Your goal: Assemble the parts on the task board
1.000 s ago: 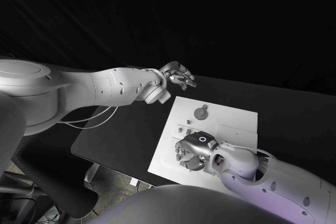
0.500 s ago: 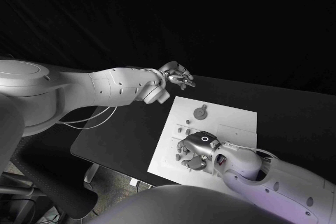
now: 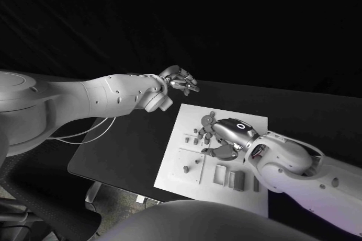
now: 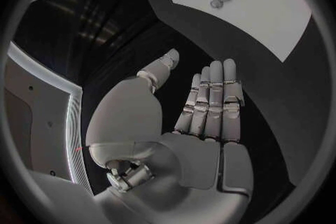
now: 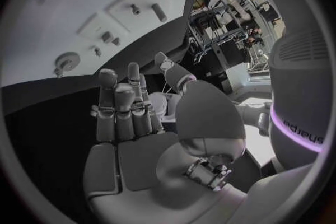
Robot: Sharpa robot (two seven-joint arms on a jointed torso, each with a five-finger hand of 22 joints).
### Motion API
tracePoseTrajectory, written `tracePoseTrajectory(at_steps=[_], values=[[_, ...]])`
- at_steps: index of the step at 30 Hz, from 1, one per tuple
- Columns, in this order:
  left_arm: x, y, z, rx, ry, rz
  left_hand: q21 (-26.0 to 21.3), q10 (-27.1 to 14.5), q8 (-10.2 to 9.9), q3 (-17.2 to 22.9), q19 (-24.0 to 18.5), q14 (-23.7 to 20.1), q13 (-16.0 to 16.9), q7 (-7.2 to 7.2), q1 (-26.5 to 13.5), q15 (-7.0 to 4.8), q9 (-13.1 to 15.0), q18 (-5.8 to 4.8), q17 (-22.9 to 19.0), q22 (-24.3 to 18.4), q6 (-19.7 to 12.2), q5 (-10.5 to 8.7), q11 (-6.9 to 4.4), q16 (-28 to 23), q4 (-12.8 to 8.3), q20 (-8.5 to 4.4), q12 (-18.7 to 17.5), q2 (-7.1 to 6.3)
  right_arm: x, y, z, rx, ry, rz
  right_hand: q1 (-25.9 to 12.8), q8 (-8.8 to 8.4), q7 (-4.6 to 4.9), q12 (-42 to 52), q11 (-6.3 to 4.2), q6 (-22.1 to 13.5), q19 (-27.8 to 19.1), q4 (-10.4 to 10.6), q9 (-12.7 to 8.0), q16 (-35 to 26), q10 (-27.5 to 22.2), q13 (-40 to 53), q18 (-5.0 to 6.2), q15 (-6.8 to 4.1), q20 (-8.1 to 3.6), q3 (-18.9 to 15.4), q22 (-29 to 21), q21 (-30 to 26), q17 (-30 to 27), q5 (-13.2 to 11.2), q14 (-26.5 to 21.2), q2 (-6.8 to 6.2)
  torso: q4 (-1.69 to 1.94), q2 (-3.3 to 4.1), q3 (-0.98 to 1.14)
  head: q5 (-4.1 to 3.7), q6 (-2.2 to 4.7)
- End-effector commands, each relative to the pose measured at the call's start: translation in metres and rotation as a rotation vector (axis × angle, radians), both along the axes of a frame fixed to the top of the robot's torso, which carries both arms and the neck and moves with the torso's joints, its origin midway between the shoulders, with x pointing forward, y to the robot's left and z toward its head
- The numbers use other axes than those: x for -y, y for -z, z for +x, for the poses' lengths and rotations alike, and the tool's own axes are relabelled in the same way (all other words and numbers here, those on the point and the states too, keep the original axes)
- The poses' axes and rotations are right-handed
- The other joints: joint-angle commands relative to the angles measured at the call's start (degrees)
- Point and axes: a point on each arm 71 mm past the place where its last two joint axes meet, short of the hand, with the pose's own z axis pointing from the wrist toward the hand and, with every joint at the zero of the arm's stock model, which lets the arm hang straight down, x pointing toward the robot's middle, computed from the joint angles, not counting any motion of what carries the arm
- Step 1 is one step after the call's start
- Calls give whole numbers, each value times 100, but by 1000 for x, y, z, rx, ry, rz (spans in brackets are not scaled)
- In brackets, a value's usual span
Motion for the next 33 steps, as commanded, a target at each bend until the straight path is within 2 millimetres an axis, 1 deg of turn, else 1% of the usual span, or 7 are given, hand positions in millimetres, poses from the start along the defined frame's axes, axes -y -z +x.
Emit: tracePoseTrajectory(at_steps=[1,7,10,13,15,22,33], values=[[-2,-1,1,4,-2,-8,-29,-50,28,4,19,31,-8,-2,-2,2,-9,63,9,7,-34,7,7,-38,33,2,2,26,18,-8,10,-132,64,36,18,-23,12,33,-3,-36,-18,-5,-7,15,39,13,260,-46,-11,-12,76,-2,-8,-10,-4,-13,-35,-26,20,-195,1],[-5,0,1,-1,-9,-10,-30,-48,32,0,23,33,-7,-2,-17,2,-9,63,15,10,-32,6,7,-40,47,3,4,28,76,-8,35,-241,229,-105,-367,65,-143,641,-193,116,32,202,35,0,589,601,259,-225,3,-153,54,-10,-27,-9,31,37,-129,-97,38,-477,1],[-6,0,1,-4,-9,-12,-33,-46,36,-2,27,36,-7,-2,-38,2,-9,63,22,13,-33,7,6,-44,71,3,6,36,99,1,37,-302,272,-213,-882,270,-345,1390,-402,502,68,626,136,6,1003,1231,260,-404,10,-266,29,-28,-27,-6,66,194,-181,-138,57,-571,1],[-6,0,0,-7,-9,-13,-35,-45,37,-5,29,39,-6,-2,-53,1,-10,64,28,16,-34,6,5,-47,86,3,8,40,116,6,38,-339,315,-282,-1109,191,-511,3190,-496,561,88,1007,121,374,115,3068,260,-438,-100,-17,39,-45,197,477,178,151,-210,-165,83,-636,1],[-7,0,-1,-9,-10,-13,-36,-45,38,-6,30,39,-6,-2,-61,1,-10,64,30,17,-35,7,6,-49,95,3,8,42,125,10,38,-372,355,-299,-1240,200,-422,3528,-490,625,123,1148,136,469,-8,3369,260,-496,-101,-11,83,11,270,491,159,235,-228,-183,101,-671,1],[-4,0,-3,-17,4,-19,-42,-44,41,-14,30,40,-6,-2,-91,1,-11,65,39,21,-38,7,4,-55,125,2,10,39,149,27,31,-552,515,-335,-1402,234,-496,4594,-554,807,229,1329,227,821,-50,4101,260,-548,-188,17,101,100,561,474,244,318,-272,-240,134,-819,1],[6,1,-5,-21,27,-30,-52,-49,42,-26,29,39,-7,1,-142,1,-15,66,55,29,-50,7,5,-68,178,2,8,36,137,53,22,-598,568,-383,-1869,219,-519,5087,-580,870,286,1679,313,893,-157,4424,260,-573,-259,-32,94,127,940,175,443,-32,-327,-289,137,-1095,1]])
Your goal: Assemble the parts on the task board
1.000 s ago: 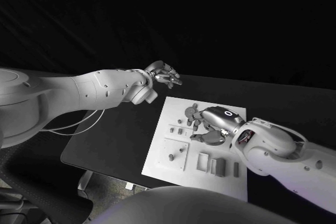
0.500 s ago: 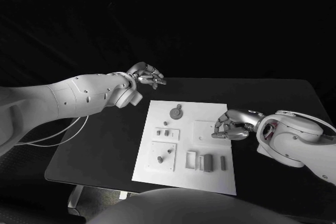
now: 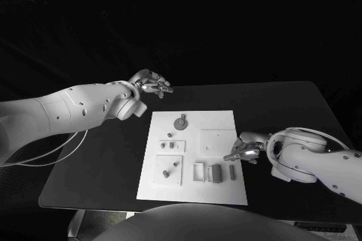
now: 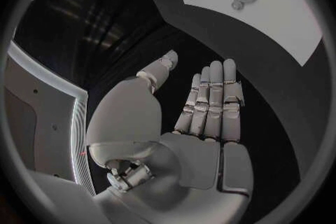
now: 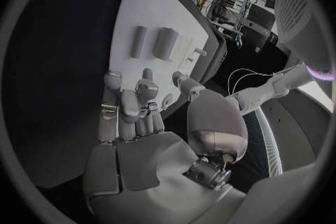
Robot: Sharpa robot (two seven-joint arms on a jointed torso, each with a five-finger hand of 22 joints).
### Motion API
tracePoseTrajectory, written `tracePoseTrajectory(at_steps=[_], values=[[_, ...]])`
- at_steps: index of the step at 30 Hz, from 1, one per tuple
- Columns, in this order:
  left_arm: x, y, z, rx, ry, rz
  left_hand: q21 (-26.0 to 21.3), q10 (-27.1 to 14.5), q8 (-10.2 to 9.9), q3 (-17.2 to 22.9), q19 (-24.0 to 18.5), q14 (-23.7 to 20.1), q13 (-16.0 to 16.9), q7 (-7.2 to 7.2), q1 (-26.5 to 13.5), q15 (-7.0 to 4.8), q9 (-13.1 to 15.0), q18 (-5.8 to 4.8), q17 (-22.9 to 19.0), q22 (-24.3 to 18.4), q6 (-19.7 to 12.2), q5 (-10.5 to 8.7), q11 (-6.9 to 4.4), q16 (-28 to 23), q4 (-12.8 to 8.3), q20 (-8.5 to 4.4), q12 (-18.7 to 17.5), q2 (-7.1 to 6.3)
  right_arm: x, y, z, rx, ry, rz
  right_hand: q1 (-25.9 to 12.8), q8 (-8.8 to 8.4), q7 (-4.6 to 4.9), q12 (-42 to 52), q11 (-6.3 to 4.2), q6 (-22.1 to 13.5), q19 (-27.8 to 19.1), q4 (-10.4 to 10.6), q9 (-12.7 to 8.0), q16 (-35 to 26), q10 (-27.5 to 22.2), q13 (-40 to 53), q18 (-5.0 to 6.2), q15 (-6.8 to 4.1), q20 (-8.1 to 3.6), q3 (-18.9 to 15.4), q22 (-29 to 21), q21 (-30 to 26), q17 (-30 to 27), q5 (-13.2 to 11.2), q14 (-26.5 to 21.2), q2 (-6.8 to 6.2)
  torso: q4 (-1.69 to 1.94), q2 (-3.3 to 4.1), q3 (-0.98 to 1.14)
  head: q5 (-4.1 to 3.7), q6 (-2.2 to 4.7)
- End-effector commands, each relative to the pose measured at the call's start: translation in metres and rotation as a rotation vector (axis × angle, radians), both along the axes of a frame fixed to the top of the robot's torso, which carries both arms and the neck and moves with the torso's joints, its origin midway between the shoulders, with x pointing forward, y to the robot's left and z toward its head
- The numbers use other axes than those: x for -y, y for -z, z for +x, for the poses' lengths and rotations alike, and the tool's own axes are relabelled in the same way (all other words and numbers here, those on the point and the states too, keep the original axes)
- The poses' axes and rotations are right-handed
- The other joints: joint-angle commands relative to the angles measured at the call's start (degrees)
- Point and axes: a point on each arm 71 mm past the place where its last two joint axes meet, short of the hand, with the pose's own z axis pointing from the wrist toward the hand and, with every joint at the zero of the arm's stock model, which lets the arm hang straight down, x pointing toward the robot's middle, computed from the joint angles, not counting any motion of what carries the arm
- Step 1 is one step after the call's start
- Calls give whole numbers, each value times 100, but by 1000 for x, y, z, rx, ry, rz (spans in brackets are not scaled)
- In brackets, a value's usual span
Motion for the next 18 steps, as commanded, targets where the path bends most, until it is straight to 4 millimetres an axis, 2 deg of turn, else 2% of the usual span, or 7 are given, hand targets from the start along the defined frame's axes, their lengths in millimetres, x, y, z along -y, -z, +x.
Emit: tracePoseTrajectory(at_steps=[1,4,5,7,18], values=[[5,0,-1,-8,19,-15,-32,-34,19,-8,38,39,-8,1,-64,1,-9,66,8,6,-51,7,-8,-39,42,-8,8,17,-3,8,-2,-33,46,-34,-124,-30,33,57,12,-45,18,124,6,37,-64,18,45,-17,-35,47,91,39,16,-91,49,-134,-23,-24,-2,-97,1],[6,0,-2,-8,21,-17,-33,-35,19,-10,38,39,-8,2,-69,2,-10,66,10,7,-52,7,-8,-41,48,-7,8,15,-12,12,-4,-22,32,-43,-144,-119,78,83,62,-166,27,333,-10,16,-102,12,45,25,-60,258,88,40,-40,-99,1,-452,-21,-26,-9,-127,1],[6,0,-2,-9,22,-17,-33,-36,19,-10,38,39,-8,2,-70,2,-10,66,10,7,-52,7,-8,-41,49,-7,8,15,-13,12,-5,-20,30,-43,-146,-124,86,90,60,-170,27,366,-7,17,-104,11,45,28,-60,283,89,42,-30,-110,5,-494,-20,-26,-10,-138,1],[7,0,-2,-11,24,-18,-33,-36,20,-10,38,39,-8,2,-71,1,-10,66,11,8,-52,7,-8,-42,51,-8,8,16,-17,16,-6,-21,18,-43,-156,-132,91,99,64,-182,31,417,-2,18,-107,8,45,31,-60,309,91,48,-22,-123,7,-523,-21,-21,-12,-162,1],[10,0,-3,-13,31,-21,-36,-39,20,-8,37,38,-9,2,-66,1,-11,68,15,10,-55,7,-8,-45,53,-9,6,14,-33,27,-15,-51,-47,-83,-190,-121,87,162,62,-154,48,574,32,49,-104,16,45,34,-69,354,100,79,126,-151,89,-633,-22,-7,-15,-136,1]])
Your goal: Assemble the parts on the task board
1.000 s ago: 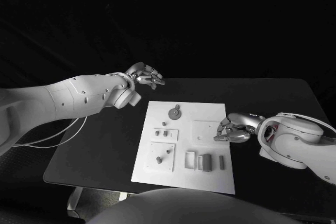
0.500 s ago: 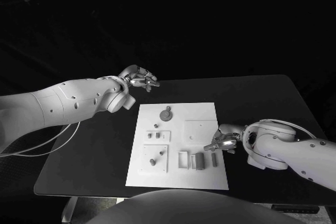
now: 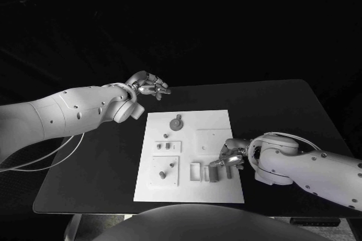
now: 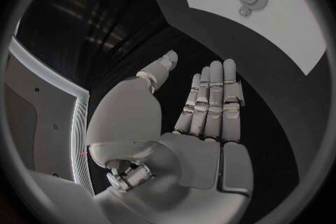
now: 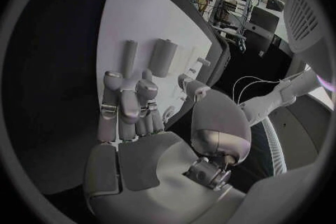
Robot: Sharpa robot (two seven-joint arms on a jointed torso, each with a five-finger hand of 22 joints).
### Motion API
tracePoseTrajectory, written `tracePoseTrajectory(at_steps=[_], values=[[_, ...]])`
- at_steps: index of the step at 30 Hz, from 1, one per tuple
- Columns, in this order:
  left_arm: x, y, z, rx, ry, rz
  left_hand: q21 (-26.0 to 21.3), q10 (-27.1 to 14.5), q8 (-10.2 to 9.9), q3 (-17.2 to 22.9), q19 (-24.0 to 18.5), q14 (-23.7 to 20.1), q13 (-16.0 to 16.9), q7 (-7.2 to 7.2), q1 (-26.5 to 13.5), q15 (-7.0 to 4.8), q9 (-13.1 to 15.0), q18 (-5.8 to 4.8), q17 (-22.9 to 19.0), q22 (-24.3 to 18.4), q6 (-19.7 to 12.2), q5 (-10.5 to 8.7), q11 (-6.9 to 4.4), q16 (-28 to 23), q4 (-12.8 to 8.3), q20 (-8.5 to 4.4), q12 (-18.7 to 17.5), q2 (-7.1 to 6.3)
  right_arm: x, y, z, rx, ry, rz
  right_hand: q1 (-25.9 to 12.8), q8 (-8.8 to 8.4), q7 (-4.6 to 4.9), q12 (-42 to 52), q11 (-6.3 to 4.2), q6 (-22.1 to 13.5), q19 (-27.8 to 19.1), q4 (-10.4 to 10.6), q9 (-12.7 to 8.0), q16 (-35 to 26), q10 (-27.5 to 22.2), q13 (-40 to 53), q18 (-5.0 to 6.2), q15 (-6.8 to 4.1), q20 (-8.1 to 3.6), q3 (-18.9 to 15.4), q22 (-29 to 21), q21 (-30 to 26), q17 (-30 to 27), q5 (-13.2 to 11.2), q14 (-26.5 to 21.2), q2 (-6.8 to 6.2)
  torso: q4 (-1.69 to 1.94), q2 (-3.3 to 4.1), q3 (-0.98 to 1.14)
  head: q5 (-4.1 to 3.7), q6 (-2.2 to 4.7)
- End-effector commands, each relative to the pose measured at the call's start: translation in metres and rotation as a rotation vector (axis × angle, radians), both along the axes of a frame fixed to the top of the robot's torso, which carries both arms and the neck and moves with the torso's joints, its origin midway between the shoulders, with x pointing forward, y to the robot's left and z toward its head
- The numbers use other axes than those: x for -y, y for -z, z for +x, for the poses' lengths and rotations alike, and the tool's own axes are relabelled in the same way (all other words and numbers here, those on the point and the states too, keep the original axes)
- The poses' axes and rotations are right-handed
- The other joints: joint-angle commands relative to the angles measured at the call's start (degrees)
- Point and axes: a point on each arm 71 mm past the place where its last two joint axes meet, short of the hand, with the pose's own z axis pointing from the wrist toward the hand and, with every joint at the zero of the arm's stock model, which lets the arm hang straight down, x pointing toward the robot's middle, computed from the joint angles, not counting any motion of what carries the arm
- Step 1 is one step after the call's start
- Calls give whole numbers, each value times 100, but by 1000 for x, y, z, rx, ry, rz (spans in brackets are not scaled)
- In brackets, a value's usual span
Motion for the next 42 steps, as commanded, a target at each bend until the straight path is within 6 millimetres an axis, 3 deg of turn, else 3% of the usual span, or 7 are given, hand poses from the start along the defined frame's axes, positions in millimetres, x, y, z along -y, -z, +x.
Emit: tracePoseTrajectory(at_steps=[1,11,25,31,37,39,42], values=[[2,0,0,-5,12,-11,-34,-41,20,8,38,38,-9,1,-44,0,-7,68,10,6,-56,7,-6,-25,39,-10,6,-10,-4,2,-3,-13,-37,-41,-8,-8,-11,41,18,26,17,75,23,32,7,5,105,-9,-40,0,102,37,51,-31,61,-68,-2,7,2,10,1],[2,0,0,-9,14,-11,-37,-45,21,4,37,37,-10,2,-55,1,-8,67,14,8,-59,7,-4,-29,51,-9,5,-13,-11,8,-7,3,-106,-108,-88,119,-109,221,-75,263,76,335,129,111,103,66,105,-86,-99,-45,112,132,397,-106,275,-77,-4,9,-14,19,1],[2,0,-1,-13,15,-11,-41,-49,22,1,35,34,-11,4,-69,3,-9,67,20,11,-63,7,-3,-35,67,-8,4,-19,-18,21,-10,9,-126,-142,-48,134,-131,272,-97,300,81,380,156,122,121,90,105,-106,-127,-80,111,163,434,-106,309,-12,0,16,-21,67,1],[4,0,-1,-15,18,-13,-44,-51,22,0,34,33,-11,4,-73,3,-10,67,22,12,-65,7,-2,-37,73,-8,4,-22,-19,23,-8,18,-127,-156,148,113,-131,294,-96,304,38,167,182,118,101,95,105,-105,-132,-290,107,199,440,-97,310,205,-5,17,-20,77,1],[5,0,-2,-18,21,-14,-45,-52,22,0,33,32,-12,5,-74,4,-10,67,23,13,-66,7,-2,-39,76,-8,3,-23,-19,23,-7,30,-125,-158,484,70,-132,308,-98,344,-13,-539,186,107,90,84,105,-96,-114,-517,100,219,441,24,305,608,-4,17,-22,83,1],[5,0,-2,-19,20,-13,-45,-52,22,0,33,32,-12,5,-74,4,-10,67,24,13,-67,8,-2,-40,77,-8,3,-23,-19,23,-7,34,-121,-154,623,52,-127,309,-96,369,-24,-1019,184,98,91,75,105,-89,-88,-565,96,224,431,29,301,855,-4,18,-21,85,1],[4,0,-2,-20,18,-13,-46,-54,22,0,33,31,-12,5,-74,4,-10,67,25,14,-67,8,-1,-40,78,-8,3,-24,-18,22,-6,38,-110,-144,658,10,-119,307,-97,410,-12,-1616,165,77,102,52,105,-74,-49,-518,79,213,410,45,301,1089,-6,18,-21,87,1]])
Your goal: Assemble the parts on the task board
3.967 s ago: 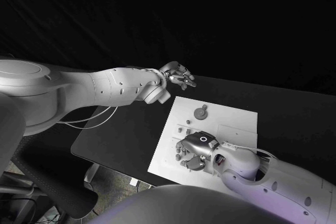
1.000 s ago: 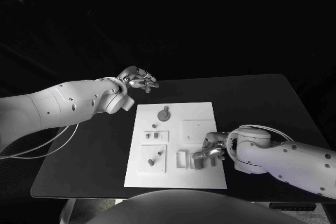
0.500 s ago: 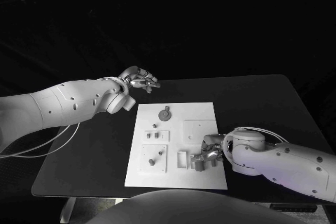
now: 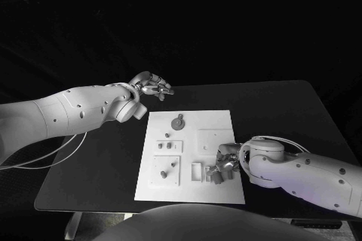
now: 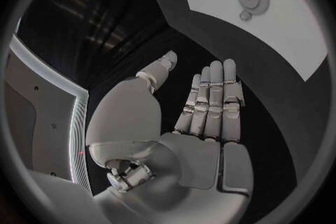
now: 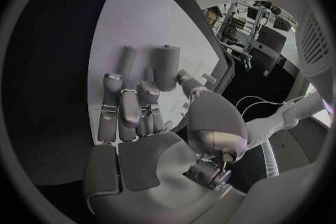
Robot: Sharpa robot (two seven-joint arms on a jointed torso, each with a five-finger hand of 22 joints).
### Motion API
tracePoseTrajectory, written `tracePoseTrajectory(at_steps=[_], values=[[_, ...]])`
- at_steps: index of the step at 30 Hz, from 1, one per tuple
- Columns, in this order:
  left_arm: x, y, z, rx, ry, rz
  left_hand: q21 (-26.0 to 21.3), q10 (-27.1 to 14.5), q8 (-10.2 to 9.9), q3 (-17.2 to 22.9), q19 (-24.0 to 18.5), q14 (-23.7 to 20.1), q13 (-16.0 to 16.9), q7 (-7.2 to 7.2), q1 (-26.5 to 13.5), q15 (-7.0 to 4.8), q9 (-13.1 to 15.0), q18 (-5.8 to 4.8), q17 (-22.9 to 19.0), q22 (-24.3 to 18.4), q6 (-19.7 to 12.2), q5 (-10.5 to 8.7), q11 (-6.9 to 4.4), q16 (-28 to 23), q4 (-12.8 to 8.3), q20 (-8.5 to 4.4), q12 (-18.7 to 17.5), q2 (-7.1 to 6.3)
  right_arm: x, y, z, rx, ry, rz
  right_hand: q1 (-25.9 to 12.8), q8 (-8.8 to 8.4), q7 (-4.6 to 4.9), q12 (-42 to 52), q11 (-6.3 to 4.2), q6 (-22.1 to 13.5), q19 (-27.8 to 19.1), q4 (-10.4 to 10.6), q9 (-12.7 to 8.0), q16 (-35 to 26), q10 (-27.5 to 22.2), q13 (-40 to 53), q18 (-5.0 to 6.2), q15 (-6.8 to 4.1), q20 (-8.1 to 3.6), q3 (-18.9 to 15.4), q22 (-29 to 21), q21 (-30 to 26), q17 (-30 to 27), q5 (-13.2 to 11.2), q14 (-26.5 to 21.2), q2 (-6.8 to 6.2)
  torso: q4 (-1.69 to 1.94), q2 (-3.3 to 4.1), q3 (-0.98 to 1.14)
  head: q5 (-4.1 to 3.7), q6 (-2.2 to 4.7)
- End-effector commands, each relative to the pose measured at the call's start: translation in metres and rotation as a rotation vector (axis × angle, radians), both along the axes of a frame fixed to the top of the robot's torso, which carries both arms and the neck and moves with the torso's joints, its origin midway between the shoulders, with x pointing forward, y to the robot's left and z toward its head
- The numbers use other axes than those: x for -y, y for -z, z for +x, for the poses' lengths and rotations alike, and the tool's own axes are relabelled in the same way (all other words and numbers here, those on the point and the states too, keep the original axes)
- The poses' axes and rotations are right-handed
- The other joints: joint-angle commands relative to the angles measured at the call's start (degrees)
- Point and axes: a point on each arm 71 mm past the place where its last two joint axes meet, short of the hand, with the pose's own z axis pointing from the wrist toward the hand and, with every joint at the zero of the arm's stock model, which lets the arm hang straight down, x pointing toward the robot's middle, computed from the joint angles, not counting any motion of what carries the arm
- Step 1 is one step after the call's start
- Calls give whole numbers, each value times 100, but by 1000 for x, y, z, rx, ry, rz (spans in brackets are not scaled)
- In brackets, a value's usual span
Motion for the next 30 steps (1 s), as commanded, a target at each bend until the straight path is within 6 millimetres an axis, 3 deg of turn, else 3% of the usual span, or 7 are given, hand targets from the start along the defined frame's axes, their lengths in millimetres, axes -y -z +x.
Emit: tracePoseTrajectory(at_steps=[1,5,9,22,30], values=[[1,0,0,-6,8,-8,-24,-42,23,-10,21,31,-8,4,-51,4,-6,67,10,5,-26,8,-12,-22,33,4,3,-1,7,6,-1,7,13,-31,185,-35,3,18,-1,60,-4,-584,-31,-27,-28,-18,117,-42,32,275,79,21,-18,26,85,301,-3,1,1,6,1],[1,0,0,-9,7,-7,-25,-43,23,-10,20,31,-8,4,-51,4,-6,68,11,6,-26,8,-12,-23,34,4,2,-2,8,6,-2,-18,55,12,111,-49,-2,20,-3,108,19,-876,-37,-37,-8,-35,117,-34,58,342,72,15,-12,27,104,435,-2,3,3,10,1],[0,0,0,-11,5,-6,-26,-47,23,-9,19,30,-9,4,-50,4,-7,68,12,7,-27,8,-11,-25,36,4,1,-4,10,5,-4,-51,95,52,53,-51,-11,26,-11,144,33,-977,-37,-40,9,-41,117,-32,62,382,69,13,-9,28,115,477,-5,4,2,18,1],[-2,0,0,-17,1,-2,-30,-55,25,-8,16,26,-11,3,-47,5,-7,68,16,9,-28,7,-8,-29,40,4,-2,-11,14,-21,13,-142,220,163,16,-50,-19,26,-18,174,32,-1011,-37,-46,22,-47,117,-30,65,410,72,12,-25,27,109,521,-5,5,-14,2,1],[-1,1,1,-21,2,-2,-33,-62,28,-9,15,24,-12,3,-50,7,-6,68,20,12,-26,7,-5,-33,47,6,-4,-21,-1,-25,18,-277,287,242,-65,-61,-20,24,-20,187,26,-1005,-43,-51,25,-50,117,-27,72,415,74,9,-32,25,101,521,0,10,-19,-21,1]])
